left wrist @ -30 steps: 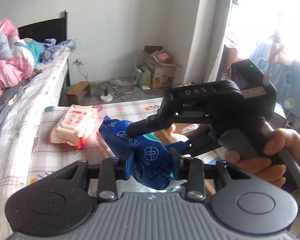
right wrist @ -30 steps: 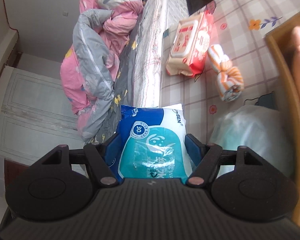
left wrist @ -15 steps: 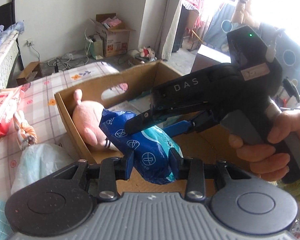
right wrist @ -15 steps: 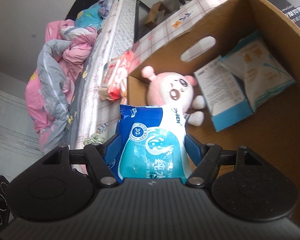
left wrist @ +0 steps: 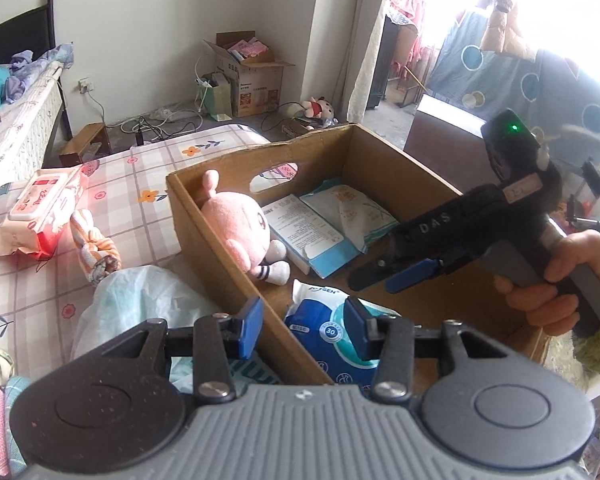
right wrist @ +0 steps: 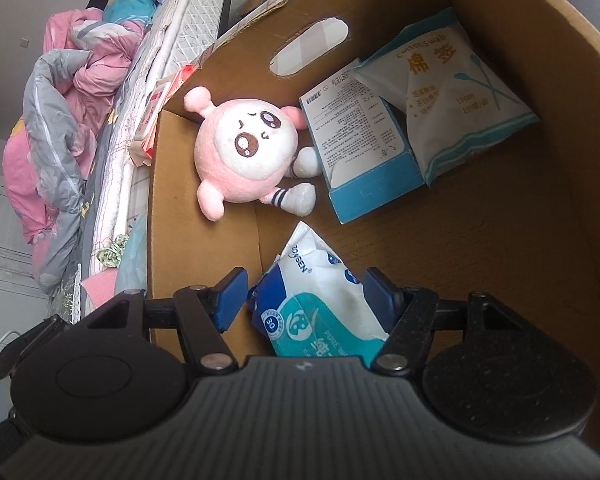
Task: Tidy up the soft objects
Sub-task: 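Lower the diaper pack and open the right tool to release it, then move the right tool out of the box down to the pink knitted pad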
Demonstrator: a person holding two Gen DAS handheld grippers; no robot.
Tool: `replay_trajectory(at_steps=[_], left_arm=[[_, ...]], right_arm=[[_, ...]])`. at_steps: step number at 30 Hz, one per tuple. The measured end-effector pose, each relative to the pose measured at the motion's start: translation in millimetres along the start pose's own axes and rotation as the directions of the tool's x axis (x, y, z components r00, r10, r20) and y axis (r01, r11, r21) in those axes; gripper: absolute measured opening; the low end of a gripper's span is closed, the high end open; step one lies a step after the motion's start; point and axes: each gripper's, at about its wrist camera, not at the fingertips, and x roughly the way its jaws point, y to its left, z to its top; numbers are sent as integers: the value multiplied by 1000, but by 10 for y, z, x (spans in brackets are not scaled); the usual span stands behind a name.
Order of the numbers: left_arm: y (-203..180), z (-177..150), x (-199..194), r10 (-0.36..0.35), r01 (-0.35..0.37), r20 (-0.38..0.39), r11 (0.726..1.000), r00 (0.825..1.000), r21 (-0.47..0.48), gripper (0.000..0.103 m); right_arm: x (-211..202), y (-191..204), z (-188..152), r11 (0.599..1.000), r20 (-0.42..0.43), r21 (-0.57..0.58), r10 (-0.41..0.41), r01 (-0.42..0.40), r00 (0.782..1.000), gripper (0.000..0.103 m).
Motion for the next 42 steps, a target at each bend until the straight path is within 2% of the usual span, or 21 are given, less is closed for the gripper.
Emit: replay_trajectory(at_steps=[5, 7, 9, 11, 12, 17, 19, 25, 27, 30, 34, 36, 39, 42], left_arm=[[234, -110, -170, 30, -30, 12, 998, 999, -56, 48], [307, -163, -226, 41, -40, 14, 996, 999, -79, 48], [391, -231, -281, 48, -46, 15, 994, 999, -103, 48], [468, -290, -319, 49, -46, 19, 990, 999, -131, 48], [506, -338, -363, 49, -46, 21, 988, 999, -145, 48], [669, -498, -474, 56, -53, 12, 980, 998, -193, 48], [722, -560, -509, 59, -55, 13, 976, 998, -211, 48], [867, -736, -630, 83, -78, 10, 967, 997, -243, 48], [899, -784, -665, 98, -92, 12, 965, 995, -246, 52], [917, -843, -725, 129, -119, 26, 964, 991, -238, 58], [944, -885, -824, 156, -141, 50, 965, 986, -223, 70], [962, -908, -881, 166, -148, 67, 966, 984, -213, 78], [992, -933, -955, 194, -174, 80, 964, 978, -203, 80], [1045, -988, -1044, 222, -200, 93, 959, 971, -201, 80]], right_arm=[[64, 32, -149, 992, -92, -92, -93, 85, 991, 75], [165, 18, -216, 992, -153, -90, -97, 84, 983, 77], [266, -42, -281, 997, -210, -31, -80, 75, 974, 76], [353, -91, -339, 996, -230, 22, -84, 92, 970, 72], [396, -96, -368, 995, -231, 30, -90, 100, 969, 66], [419, 57, -396, 994, -161, -8, -112, 113, 981, 55], [427, 58, -373, 995, -148, 14, -97, 100, 984, 51], [495, 47, -327, 997, -113, 66, -44, 51, 993, 50], [513, 48, -313, 996, -96, 76, -36, 44, 995, 50], [515, 19, -297, 994, -87, 100, -31, 40, 996, 54], [329, 31, -289, 994, -40, 104, -41, 45, 998, 74], [163, 57, -289, 994, 8, 99, -48, 47, 999, 78], [-49, 149, -311, 995, 81, 73, -80, 74, 993, 80], [-308, 250, -365, 994, 179, 34, -111, 106, 978, 80]])
